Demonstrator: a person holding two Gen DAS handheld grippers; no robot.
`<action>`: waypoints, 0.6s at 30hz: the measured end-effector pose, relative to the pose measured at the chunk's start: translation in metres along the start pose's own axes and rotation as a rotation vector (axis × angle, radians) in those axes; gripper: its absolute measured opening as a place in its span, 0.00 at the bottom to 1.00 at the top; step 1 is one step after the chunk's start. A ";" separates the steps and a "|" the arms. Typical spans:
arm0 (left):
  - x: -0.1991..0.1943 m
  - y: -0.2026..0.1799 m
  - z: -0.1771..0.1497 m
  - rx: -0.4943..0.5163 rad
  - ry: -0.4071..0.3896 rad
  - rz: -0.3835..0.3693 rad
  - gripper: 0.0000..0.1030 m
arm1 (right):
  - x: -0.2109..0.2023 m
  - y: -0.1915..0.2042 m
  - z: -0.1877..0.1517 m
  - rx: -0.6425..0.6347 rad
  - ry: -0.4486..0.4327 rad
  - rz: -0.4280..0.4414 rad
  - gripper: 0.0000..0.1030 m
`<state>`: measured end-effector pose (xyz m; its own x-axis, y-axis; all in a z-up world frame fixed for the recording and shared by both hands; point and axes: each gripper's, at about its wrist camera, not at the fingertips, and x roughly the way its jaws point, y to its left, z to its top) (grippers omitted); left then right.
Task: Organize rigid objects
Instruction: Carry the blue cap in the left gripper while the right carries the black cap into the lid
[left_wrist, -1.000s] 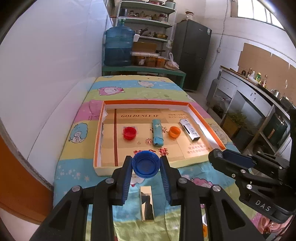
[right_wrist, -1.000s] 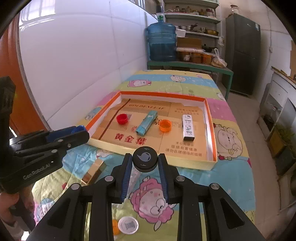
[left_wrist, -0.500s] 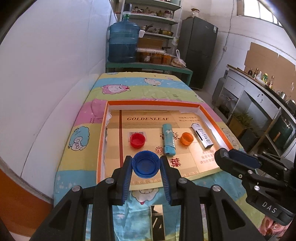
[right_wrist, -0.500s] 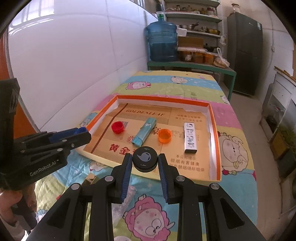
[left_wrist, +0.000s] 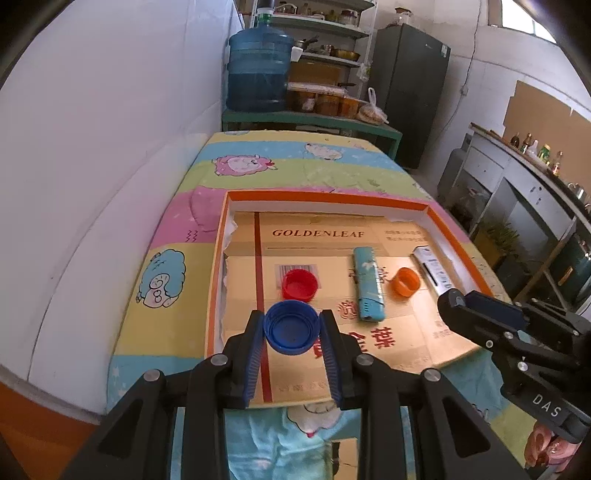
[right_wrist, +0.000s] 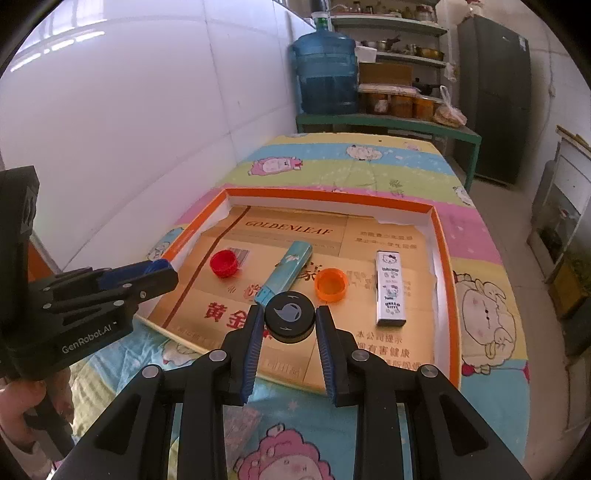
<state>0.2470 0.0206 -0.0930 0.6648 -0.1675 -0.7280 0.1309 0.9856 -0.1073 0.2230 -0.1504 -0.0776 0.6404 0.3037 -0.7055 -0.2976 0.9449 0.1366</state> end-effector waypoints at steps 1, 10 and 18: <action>0.004 0.001 0.001 -0.002 0.006 0.004 0.30 | 0.003 -0.001 0.000 0.001 0.004 0.001 0.29; 0.029 0.009 0.003 -0.014 0.047 0.022 0.30 | 0.030 -0.009 0.003 0.014 0.048 0.010 0.29; 0.044 0.011 0.002 -0.018 0.074 0.024 0.30 | 0.048 -0.015 0.003 0.013 0.088 0.000 0.29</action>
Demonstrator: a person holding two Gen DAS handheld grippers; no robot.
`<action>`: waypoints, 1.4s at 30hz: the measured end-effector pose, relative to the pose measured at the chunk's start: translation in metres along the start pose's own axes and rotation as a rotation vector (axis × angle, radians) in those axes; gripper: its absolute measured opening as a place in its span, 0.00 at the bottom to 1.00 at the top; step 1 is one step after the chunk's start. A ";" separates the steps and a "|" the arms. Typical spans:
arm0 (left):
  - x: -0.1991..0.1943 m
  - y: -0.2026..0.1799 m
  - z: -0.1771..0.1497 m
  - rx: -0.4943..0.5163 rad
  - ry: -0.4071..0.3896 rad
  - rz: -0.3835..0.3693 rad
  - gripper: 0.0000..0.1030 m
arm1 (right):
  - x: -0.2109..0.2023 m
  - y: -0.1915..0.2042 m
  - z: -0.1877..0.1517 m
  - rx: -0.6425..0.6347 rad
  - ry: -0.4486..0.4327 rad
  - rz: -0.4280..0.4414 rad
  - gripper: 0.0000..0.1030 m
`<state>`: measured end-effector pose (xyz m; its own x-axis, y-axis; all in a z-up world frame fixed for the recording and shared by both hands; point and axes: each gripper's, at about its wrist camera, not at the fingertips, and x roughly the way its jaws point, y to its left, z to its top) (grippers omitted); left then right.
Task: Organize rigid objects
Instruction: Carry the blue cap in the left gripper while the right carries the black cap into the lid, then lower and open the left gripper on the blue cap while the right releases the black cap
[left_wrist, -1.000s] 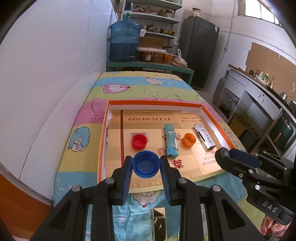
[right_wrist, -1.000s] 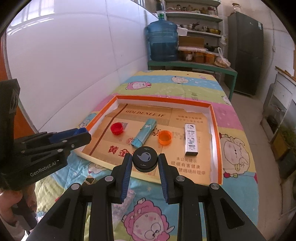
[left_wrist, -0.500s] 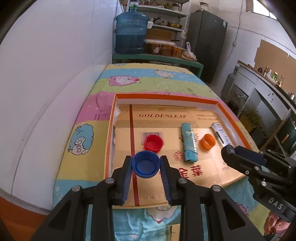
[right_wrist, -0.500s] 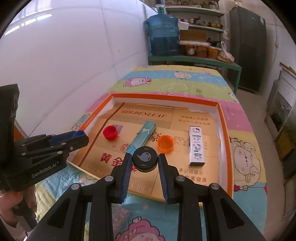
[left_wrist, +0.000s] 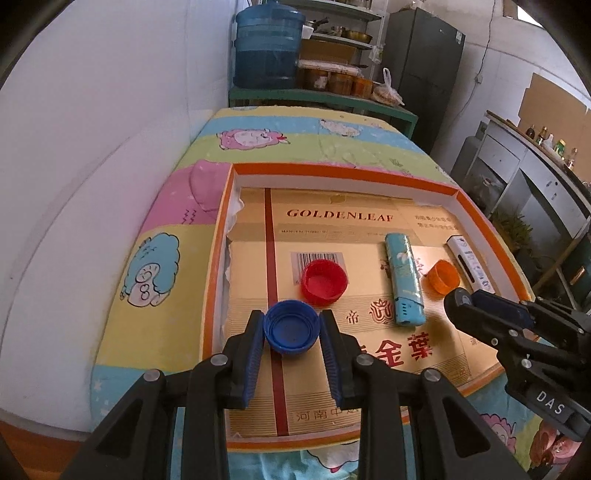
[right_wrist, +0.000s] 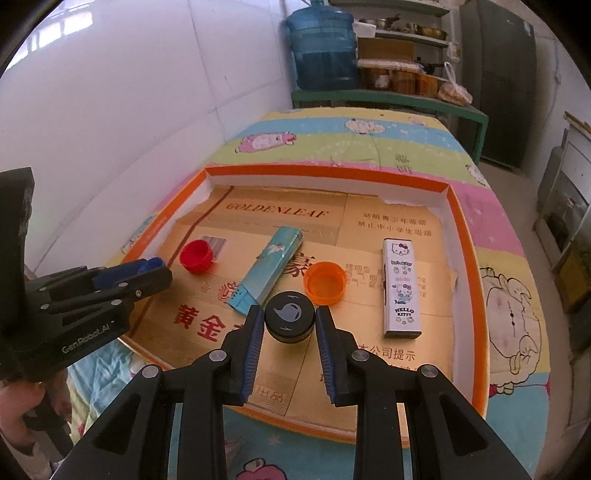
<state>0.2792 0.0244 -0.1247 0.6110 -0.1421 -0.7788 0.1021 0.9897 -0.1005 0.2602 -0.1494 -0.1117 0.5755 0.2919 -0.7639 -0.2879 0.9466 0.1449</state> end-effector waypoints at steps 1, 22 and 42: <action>0.001 0.000 0.000 -0.001 0.002 0.000 0.30 | 0.001 -0.001 0.000 -0.001 0.003 -0.005 0.29; 0.006 -0.005 -0.002 0.031 -0.013 0.001 0.31 | 0.018 -0.001 0.000 -0.024 0.030 -0.045 0.29; -0.015 -0.006 0.000 0.025 -0.062 -0.011 0.31 | 0.003 -0.001 -0.002 -0.013 0.004 -0.068 0.38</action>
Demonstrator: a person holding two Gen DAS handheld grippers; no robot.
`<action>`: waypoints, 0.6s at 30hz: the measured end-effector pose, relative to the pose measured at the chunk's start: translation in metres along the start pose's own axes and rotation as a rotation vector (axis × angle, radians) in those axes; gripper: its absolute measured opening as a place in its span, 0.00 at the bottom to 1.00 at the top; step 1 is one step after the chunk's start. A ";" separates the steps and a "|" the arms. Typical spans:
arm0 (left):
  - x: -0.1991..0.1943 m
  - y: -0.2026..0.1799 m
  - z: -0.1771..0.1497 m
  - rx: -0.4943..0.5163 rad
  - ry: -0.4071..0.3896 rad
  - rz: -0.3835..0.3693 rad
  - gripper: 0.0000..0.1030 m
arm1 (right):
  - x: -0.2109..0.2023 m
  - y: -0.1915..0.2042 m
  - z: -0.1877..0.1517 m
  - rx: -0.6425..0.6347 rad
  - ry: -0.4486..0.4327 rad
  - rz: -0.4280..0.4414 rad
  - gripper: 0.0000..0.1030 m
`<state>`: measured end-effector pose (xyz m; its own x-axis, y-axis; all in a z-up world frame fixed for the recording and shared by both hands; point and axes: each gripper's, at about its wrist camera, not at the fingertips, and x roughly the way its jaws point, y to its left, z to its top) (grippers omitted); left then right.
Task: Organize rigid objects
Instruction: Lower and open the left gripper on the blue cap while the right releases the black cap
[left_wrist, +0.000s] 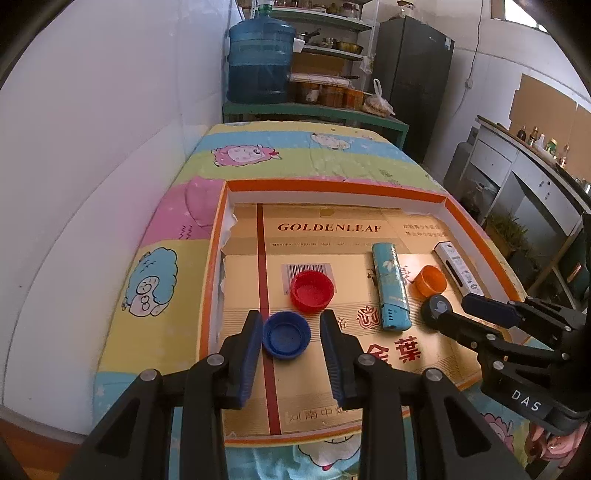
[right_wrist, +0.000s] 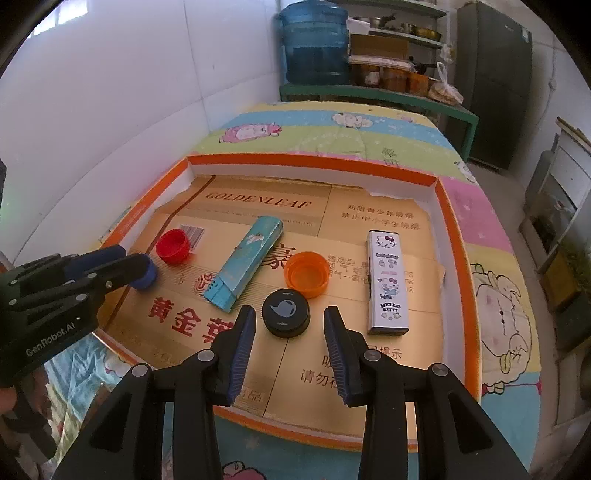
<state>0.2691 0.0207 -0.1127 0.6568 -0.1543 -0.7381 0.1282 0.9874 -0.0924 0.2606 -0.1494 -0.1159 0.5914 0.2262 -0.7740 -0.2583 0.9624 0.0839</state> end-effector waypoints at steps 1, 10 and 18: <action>-0.002 0.000 0.000 -0.001 -0.004 0.001 0.31 | -0.001 0.000 0.000 0.001 -0.002 -0.001 0.38; -0.018 -0.002 -0.004 -0.004 -0.015 -0.011 0.31 | -0.018 0.003 -0.004 0.005 -0.019 -0.008 0.38; -0.034 -0.007 -0.011 0.003 -0.023 -0.016 0.31 | -0.037 0.006 -0.012 0.018 -0.034 -0.014 0.38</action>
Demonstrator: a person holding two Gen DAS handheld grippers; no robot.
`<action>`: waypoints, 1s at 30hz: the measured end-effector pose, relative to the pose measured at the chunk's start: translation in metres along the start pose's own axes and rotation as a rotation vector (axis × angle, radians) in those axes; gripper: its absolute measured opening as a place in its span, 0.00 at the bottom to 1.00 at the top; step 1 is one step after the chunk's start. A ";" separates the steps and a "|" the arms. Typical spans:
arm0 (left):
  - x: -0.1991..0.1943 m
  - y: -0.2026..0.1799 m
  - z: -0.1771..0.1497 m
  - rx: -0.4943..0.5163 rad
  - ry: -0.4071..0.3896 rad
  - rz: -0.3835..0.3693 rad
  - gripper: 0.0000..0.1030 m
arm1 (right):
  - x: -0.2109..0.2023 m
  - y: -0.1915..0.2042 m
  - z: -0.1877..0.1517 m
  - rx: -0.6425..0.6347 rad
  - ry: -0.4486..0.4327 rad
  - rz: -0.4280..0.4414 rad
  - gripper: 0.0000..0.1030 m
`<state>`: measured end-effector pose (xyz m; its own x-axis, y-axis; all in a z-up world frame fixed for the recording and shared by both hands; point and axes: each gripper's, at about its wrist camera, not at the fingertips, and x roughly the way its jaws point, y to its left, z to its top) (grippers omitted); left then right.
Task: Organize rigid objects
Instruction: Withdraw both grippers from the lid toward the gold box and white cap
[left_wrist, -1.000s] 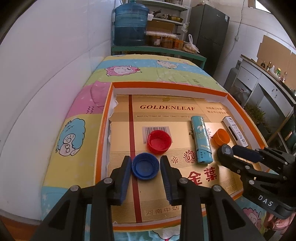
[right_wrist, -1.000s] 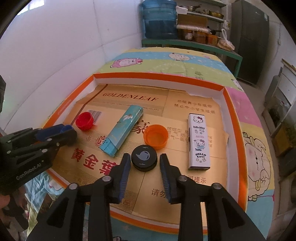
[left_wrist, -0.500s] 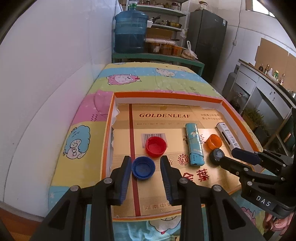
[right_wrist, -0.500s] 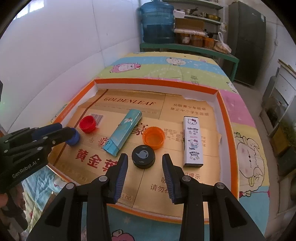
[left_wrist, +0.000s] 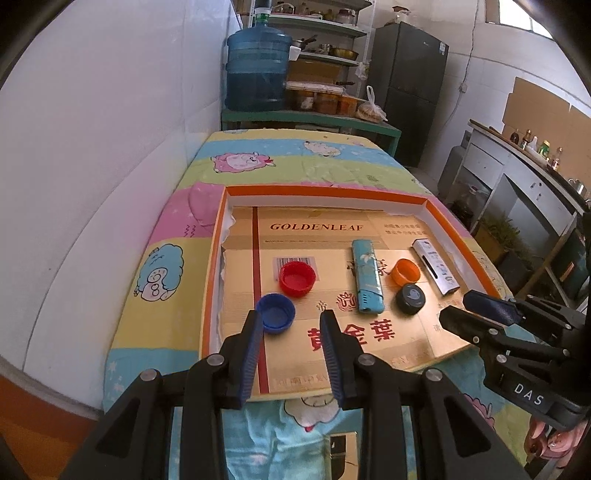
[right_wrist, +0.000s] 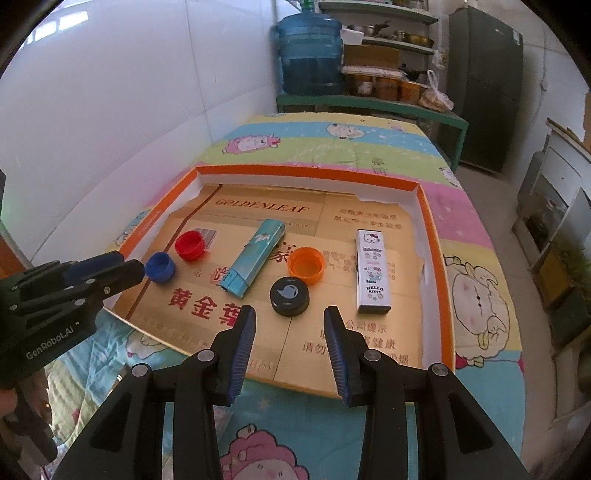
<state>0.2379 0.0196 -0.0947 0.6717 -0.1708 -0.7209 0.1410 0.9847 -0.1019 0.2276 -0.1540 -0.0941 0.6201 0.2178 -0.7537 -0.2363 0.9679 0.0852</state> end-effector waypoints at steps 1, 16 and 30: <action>-0.003 -0.001 -0.001 0.000 -0.003 -0.001 0.31 | -0.002 0.000 -0.001 0.001 -0.001 0.000 0.38; -0.038 -0.007 -0.011 0.004 -0.033 -0.004 0.31 | -0.035 0.010 -0.012 0.008 -0.030 -0.007 0.38; -0.068 -0.015 -0.021 0.019 -0.059 -0.006 0.31 | -0.070 0.020 -0.027 0.010 -0.060 -0.021 0.38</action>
<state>0.1749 0.0172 -0.0582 0.7125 -0.1785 -0.6786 0.1583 0.9831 -0.0923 0.1599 -0.1533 -0.0573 0.6687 0.2041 -0.7149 -0.2155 0.9735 0.0763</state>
